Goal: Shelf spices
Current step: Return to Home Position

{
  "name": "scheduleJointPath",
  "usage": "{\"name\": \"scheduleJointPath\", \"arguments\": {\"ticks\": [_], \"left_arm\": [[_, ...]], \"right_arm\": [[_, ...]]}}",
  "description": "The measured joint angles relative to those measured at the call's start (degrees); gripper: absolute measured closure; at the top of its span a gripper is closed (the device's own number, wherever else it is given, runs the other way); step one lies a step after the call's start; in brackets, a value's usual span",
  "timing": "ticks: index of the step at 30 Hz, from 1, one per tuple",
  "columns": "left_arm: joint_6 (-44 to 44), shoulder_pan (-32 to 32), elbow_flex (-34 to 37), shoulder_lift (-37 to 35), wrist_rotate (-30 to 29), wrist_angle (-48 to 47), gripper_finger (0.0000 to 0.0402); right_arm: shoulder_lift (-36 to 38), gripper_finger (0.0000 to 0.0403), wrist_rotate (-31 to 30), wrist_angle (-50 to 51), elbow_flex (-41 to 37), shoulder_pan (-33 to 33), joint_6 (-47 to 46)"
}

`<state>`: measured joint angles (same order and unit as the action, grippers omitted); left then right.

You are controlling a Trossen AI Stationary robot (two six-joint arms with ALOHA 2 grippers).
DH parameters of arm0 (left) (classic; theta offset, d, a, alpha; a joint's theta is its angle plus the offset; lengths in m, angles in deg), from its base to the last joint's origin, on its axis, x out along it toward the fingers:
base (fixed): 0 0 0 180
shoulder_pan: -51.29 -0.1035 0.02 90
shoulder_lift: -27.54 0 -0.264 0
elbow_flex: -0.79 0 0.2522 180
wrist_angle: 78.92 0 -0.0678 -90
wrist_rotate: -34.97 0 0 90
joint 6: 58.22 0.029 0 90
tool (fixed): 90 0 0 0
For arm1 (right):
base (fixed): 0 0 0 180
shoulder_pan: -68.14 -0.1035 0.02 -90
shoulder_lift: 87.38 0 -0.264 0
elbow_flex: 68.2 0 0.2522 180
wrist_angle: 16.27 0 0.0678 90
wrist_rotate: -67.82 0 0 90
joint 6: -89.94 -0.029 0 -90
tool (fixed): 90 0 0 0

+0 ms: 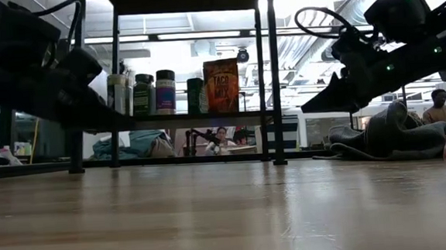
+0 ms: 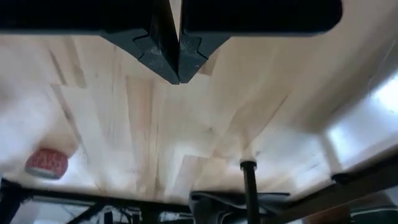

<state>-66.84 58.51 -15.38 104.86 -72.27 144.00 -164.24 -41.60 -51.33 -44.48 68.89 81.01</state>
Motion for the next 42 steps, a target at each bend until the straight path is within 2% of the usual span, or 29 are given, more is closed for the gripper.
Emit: {"name": "scheduleJointPath", "arguments": {"ticks": [3,13,16,25,33,38,42], "left_arm": [[-1.90,0.00,-0.03,-0.55,0.07,0.35,0.0401],[-1.34,0.00,-0.05,-0.50,0.12,-0.31,0.0401],[-1.30,0.00,1.17,-4.05,0.16,-1.32,0.0401],[-1.26,0.04,1.81,-28.96,0.29,-19.23,0.0401],[-1.26,-0.31,1.79,-52.83,0.20,-28.99,0.0401],[-1.26,-0.33,1.79,-62.34,0.16,-29.45,0.0401],[-1.26,-0.33,1.79,-66.14,0.14,-32.18,0.0401]], "right_arm": [[0.13,0.0402,-2.12,-0.33,0.04,0.01,0.01],[0.11,0.0402,-1.34,1.08,0.07,-0.01,-0.02],[4.19,0.0402,-1.10,5.24,-0.82,-0.03,0.00],[29.31,0.0402,-1.15,18.70,-6.39,0.01,-0.01],[42.54,0.0402,-1.16,21.41,-9.13,-0.01,0.00],[54.63,0.0402,-1.21,28.98,-9.40,0.01,0.00],[63.13,0.0402,-1.21,34.01,-9.40,0.01,-0.02]]}}
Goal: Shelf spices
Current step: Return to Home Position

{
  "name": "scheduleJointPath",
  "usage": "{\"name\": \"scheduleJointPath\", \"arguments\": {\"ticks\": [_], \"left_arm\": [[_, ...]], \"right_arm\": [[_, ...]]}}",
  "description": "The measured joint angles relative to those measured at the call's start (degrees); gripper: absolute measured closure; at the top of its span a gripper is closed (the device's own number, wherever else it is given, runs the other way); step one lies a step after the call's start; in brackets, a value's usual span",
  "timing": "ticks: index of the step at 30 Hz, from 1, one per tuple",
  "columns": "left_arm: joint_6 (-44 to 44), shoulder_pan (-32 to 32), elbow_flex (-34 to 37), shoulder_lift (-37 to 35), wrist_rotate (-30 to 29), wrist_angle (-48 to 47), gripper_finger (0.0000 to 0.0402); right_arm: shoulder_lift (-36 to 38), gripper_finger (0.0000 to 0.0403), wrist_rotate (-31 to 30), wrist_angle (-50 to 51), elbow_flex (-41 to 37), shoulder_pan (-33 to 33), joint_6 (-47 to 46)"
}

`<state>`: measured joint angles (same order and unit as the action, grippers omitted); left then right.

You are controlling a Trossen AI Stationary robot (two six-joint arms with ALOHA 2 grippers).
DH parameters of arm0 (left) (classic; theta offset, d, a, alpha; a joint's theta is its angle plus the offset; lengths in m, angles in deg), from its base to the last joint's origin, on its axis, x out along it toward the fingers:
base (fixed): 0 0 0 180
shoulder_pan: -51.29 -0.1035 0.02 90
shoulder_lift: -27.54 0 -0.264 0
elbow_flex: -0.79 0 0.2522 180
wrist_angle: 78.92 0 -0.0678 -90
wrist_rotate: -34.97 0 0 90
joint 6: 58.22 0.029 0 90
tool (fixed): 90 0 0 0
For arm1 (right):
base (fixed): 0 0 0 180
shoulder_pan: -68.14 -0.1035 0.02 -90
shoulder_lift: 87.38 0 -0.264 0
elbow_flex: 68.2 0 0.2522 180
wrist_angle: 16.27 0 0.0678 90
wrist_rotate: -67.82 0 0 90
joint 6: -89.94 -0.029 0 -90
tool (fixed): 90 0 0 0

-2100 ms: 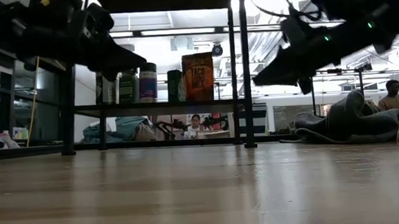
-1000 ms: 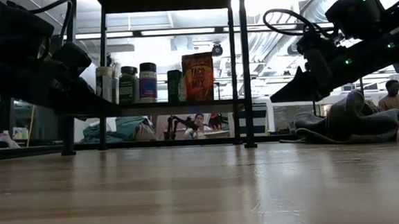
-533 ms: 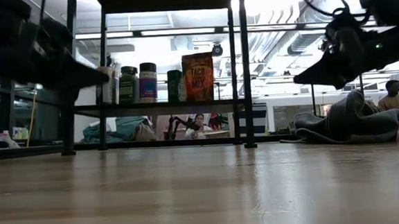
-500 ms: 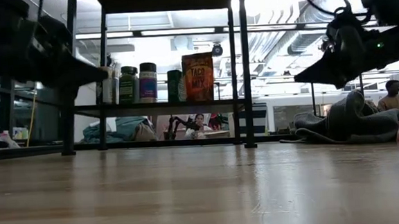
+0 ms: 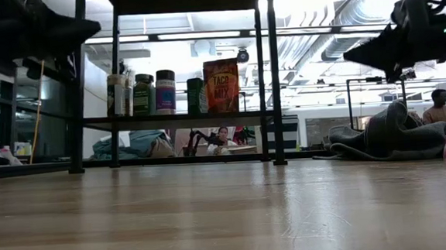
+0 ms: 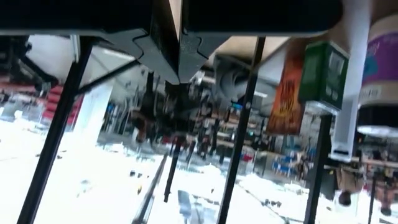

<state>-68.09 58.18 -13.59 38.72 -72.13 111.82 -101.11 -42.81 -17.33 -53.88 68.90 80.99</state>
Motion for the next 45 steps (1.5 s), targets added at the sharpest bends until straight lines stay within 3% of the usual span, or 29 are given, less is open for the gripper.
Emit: {"name": "scheduleJointPath", "arguments": {"ticks": [6,10,15,33,45], "left_arm": [[0.00,0.00,0.00,-5.29,0.02,-12.74,0.0401],[-0.04,-0.02,0.00,-8.22,0.21,-21.50,0.0400],[0.00,-0.01,-0.02,-11.01,0.39,-21.59,0.0400],[0.00,-0.02,-0.02,-10.38,0.29,-21.67,0.0400],[0.00,-0.02,-0.02,-10.37,0.46,-21.74,0.0400]], "right_arm": [[12.80,0.0402,0.00,5.30,0.00,0.00,0.02],[13.74,0.0402,-0.44,3.50,0.00,-0.11,0.02],[13.74,0.0402,-0.48,4.61,0.00,-0.65,0.02],[12.30,0.0402,-0.31,7.51,0.00,-3.45,0.02],[13.52,0.0402,0.11,11.18,-0.02,-15.21,0.02]]}}
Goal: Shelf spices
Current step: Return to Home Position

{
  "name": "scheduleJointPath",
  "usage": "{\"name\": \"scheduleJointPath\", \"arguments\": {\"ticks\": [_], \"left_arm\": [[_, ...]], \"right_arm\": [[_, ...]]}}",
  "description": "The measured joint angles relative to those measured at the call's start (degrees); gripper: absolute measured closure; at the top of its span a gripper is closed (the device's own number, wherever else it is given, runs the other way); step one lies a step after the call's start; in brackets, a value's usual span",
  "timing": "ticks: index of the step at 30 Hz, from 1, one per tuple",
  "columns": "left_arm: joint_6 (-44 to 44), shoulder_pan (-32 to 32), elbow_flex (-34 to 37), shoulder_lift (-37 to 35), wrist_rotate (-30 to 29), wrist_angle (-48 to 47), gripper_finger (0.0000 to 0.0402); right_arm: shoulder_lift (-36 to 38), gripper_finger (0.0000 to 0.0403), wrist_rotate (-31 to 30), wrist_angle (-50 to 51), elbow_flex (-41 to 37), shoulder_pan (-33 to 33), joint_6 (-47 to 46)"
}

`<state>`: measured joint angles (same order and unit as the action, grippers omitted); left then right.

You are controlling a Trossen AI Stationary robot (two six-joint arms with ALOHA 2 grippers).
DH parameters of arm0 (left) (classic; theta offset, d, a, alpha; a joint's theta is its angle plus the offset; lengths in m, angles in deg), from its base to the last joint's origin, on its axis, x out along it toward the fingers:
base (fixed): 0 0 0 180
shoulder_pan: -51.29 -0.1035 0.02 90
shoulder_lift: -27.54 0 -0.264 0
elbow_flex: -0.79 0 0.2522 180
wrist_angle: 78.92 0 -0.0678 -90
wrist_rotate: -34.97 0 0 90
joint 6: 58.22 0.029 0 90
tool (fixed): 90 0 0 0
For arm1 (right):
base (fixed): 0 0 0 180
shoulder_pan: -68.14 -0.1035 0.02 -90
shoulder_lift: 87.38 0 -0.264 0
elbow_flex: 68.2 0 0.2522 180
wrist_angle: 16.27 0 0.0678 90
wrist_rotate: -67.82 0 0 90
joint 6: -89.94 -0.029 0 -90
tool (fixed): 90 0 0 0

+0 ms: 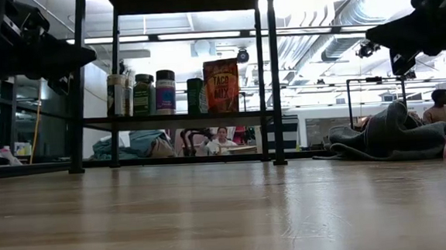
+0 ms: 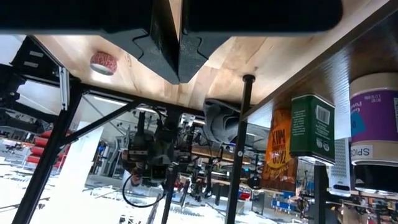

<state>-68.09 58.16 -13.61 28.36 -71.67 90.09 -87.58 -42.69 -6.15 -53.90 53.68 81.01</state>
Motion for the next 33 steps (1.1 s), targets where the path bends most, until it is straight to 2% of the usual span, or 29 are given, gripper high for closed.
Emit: {"name": "scheduleJointPath", "arguments": {"ticks": [4,10,14,31,33], "left_arm": [[0.00,0.00,0.00,1.35,-0.03,-0.02,0.0400],[0.00,0.00,0.00,6.46,-0.01,-0.02,0.0400],[0.00,0.00,0.00,8.99,-0.01,-0.02,0.0400],[-0.01,0.00,0.00,10.33,-0.07,0.01,0.0400],[-0.02,0.00,0.00,10.34,-0.09,0.04,0.0400]], "right_arm": [[0.00,0.0402,-0.01,0.02,0.00,2.25,0.00],[-1.28,0.0402,-0.06,0.01,0.00,11.29,0.00],[-1.81,0.0402,-0.07,0.00,0.00,14.70,0.00],[0.20,0.0402,-0.26,-0.02,-0.02,16.22,-1.36],[0.20,0.0402,1.82,0.04,-0.02,16.39,-3.58]]}}
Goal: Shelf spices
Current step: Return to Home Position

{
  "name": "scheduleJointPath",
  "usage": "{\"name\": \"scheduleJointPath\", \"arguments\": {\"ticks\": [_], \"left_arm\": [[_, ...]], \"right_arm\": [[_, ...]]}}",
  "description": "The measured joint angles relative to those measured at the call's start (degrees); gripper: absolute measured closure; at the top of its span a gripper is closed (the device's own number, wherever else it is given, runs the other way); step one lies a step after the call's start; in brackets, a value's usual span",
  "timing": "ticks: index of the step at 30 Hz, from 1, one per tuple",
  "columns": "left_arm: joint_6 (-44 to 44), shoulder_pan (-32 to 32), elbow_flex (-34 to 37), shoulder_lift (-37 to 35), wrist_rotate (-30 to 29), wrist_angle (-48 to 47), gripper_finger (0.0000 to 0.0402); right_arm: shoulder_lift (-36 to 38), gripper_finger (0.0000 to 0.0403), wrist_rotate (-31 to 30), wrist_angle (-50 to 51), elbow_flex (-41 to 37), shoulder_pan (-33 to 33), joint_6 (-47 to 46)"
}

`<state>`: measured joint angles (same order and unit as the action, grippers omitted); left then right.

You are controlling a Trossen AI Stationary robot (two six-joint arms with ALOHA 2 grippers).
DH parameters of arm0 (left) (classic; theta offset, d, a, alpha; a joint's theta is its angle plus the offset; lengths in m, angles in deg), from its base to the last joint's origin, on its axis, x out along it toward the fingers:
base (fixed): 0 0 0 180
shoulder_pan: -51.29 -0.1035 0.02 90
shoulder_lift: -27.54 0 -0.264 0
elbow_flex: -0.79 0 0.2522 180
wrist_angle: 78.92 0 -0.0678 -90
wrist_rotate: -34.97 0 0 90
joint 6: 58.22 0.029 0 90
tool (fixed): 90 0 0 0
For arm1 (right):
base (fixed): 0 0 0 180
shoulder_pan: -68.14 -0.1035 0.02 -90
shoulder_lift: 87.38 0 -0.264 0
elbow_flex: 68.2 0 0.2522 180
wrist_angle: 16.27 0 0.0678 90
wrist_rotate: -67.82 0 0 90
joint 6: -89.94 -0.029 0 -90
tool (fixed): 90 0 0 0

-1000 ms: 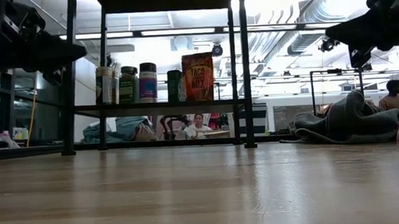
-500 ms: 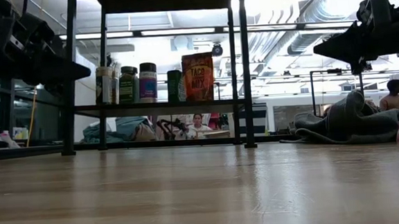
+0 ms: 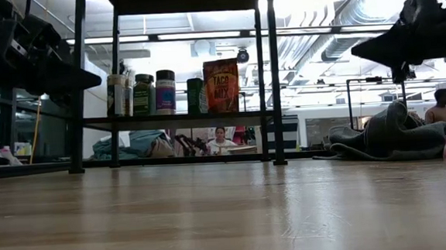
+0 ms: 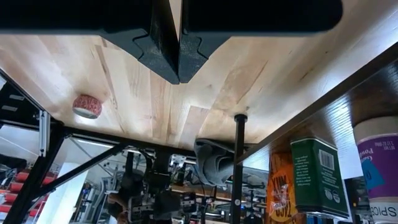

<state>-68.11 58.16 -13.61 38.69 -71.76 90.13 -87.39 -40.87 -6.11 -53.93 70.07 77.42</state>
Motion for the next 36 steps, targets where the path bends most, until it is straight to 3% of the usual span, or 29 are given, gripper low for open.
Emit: {"name": "scheduleJointPath", "arguments": {"ticks": [6,15,36], "left_arm": [[0.00,0.00,0.00,0.00,0.02,0.00,0.0400],[0.01,0.00,0.00,0.00,0.02,0.00,0.0400],[0.00,0.00,0.00,0.00,0.02,0.02,0.0400]], "right_arm": [[0.00,0.0402,19.38,2.67,0.00,-0.05,-5.35],[0.01,0.0402,18.72,2.57,0.00,4.51,2.43],[-1.07,0.0402,18.72,2.70,0.00,5.21,2.10]]}}
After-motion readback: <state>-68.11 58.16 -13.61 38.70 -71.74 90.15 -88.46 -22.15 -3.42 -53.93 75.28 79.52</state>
